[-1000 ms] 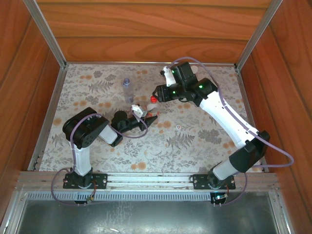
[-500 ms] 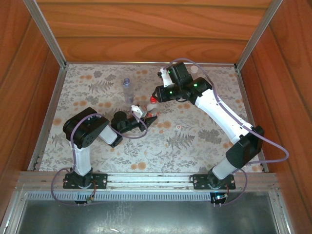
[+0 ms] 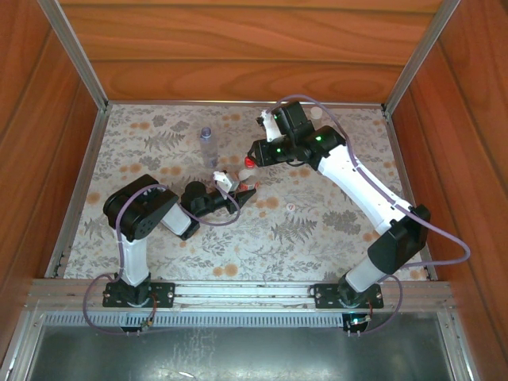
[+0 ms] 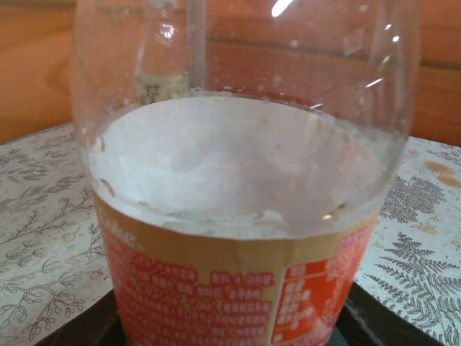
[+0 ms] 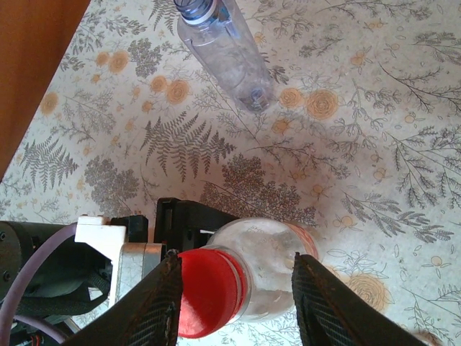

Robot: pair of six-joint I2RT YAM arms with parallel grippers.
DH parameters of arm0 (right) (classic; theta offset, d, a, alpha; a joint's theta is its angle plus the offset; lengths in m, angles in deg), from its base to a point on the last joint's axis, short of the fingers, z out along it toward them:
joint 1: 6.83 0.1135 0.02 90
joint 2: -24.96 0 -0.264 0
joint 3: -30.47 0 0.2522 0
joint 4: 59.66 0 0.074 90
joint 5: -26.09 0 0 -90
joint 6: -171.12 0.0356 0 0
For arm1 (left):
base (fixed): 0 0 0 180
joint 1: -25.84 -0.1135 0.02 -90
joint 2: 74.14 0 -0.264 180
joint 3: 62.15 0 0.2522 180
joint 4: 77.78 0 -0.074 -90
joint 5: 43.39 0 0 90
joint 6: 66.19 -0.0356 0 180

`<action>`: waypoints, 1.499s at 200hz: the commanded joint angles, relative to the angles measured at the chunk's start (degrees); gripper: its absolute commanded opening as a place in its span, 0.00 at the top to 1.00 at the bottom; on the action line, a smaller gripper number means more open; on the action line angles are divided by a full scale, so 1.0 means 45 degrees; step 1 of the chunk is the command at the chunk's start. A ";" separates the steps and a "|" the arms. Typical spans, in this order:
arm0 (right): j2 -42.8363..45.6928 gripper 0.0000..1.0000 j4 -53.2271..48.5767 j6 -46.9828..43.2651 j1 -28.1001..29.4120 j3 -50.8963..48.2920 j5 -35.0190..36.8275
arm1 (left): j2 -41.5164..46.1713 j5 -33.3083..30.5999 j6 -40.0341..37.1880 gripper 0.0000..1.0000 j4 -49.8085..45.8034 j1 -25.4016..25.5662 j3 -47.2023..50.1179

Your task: Screw on the bottle caps

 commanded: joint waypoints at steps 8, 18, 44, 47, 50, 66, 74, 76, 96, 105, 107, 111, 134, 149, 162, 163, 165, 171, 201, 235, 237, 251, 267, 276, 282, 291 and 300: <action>0.0208 0.55 0.0029 0.0041 -0.0117 0.0130 -0.0409 | -0.0561 0.0291 0.0221 0.48 -0.1369 -0.0079 0.0266; 0.0207 0.55 0.0062 0.0088 -0.0127 0.0130 -0.0429 | -0.0563 0.0282 0.0201 0.48 -0.1372 -0.0088 0.0282; 0.0232 0.56 0.0193 0.0080 -0.0127 0.0168 -0.0643 | -0.0563 0.0291 0.0206 0.49 -0.1352 -0.0104 0.0281; 0.0218 0.57 0.0180 0.0080 -0.0134 0.0206 -0.0652 | -0.0575 0.0286 0.0207 0.48 -0.1354 -0.0094 0.0283; 0.0209 0.57 0.0164 0.0065 -0.0135 0.0222 -0.0670 | -0.0581 0.0288 0.0202 0.48 -0.1359 -0.0093 0.0286; 0.0150 0.61 0.0043 0.0012 -0.0138 0.0264 -0.0758 | -0.0601 0.0301 0.0221 0.48 -0.1343 -0.0120 0.0262; 0.0111 0.63 -0.0019 0.0011 -0.0137 0.0267 -0.0755 | -0.0602 0.0290 0.0221 0.48 -0.1354 -0.0126 0.0267; 0.0110 0.64 -0.0034 0.0014 -0.0128 0.0262 -0.0758 | -0.0597 0.0281 0.0221 0.48 -0.1354 -0.0118 0.0267; 0.0091 0.69 -0.0088 0.0009 -0.0130 0.0190 -0.0815 | -0.0621 0.0291 0.0250 0.48 -0.1331 -0.0147 0.0242; 0.0091 0.70 -0.0079 0.0010 -0.0132 0.0154 -0.0837 | -0.0636 0.0290 0.0272 0.48 -0.1326 -0.0148 0.0216; 0.0091 0.70 -0.0084 0.0013 -0.0137 0.0151 -0.0847 | -0.0640 0.0290 0.0277 0.48 -0.1332 -0.0139 0.0225; 0.0104 0.71 -0.0089 0.0008 -0.0132 0.0150 -0.0856 | -0.0641 0.0293 0.0279 0.48 -0.1334 -0.0144 0.0227; 0.0110 0.75 -0.0135 0.0010 -0.0131 0.0118 -0.0895 | -0.0660 0.0291 0.0309 0.48 -0.1321 -0.0175 0.0226; 0.0110 0.77 -0.0155 -0.0006 -0.0131 0.0086 -0.0925 | -0.0675 0.0291 0.0353 0.48 -0.1296 -0.0192 0.0198; 0.0122 0.78 -0.0199 0.0001 -0.0138 0.0062 -0.0984 | -0.0675 0.0295 0.0348 0.49 -0.1296 -0.0206 0.0197; 0.0116 0.78 -0.0207 -0.0008 -0.0128 0.0066 -0.0989 | -0.0677 0.0293 0.0353 0.48 -0.1305 -0.0206 0.0203; 0.0126 0.78 -0.0204 -0.0011 -0.0136 0.0056 -0.0992 | -0.0670 0.0281 0.0356 0.49 -0.1303 -0.0202 0.0207; 0.0146 0.78 -0.0205 -0.0009 -0.0138 0.0013 -0.1022 | -0.0679 0.0279 0.0357 0.49 -0.1302 -0.0209 0.0207; 0.0166 0.77 -0.0276 -0.0047 -0.0131 0.0005 -0.1215 | -0.0729 0.0291 0.0377 0.49 -0.1296 -0.0212 0.0190; 0.0242 0.77 -0.0313 -0.0034 -0.0124 -0.0096 -0.1290 | -0.0757 0.0291 0.0473 0.49 -0.1289 -0.0262 0.0167; 0.0250 0.77 -0.0313 -0.0032 -0.0105 -0.0127 -0.1287 | -0.0753 0.0291 0.0474 0.49 -0.1289 -0.0265 0.0159; 0.0295 0.77 -0.0313 0.0001 -0.0126 -0.0180 -0.1324 | -0.0784 0.0291 0.0513 0.49 -0.1276 -0.0268 0.0130; 0.0361 0.77 -0.0360 0.0021 -0.0132 -0.0241 -0.1309 | -0.0815 0.0310 0.0533 0.49 -0.1276 -0.0284 0.0081; 0.0401 0.77 -0.0355 0.0036 -0.0133 -0.0294 -0.1311 | -0.0812 0.0325 0.0550 0.49 -0.1276 -0.0273 0.0091; 0.0413 0.76 -0.0370 0.0051 -0.0135 -0.0310 -0.1299 | -0.0817 0.0319 0.0553 0.49 -0.1276 -0.0284 0.0070; 0.0440 0.77 -0.0413 0.0057 -0.0137 -0.0319 -0.1310 | -0.0825 0.0328 0.0553 0.49 -0.1275 -0.0285 0.0071; 0.0480 0.77 -0.0411 0.0065 -0.0138 -0.0356 -0.1325 | -0.0842 0.0328 0.0562 0.48 -0.1247 -0.0283 0.0052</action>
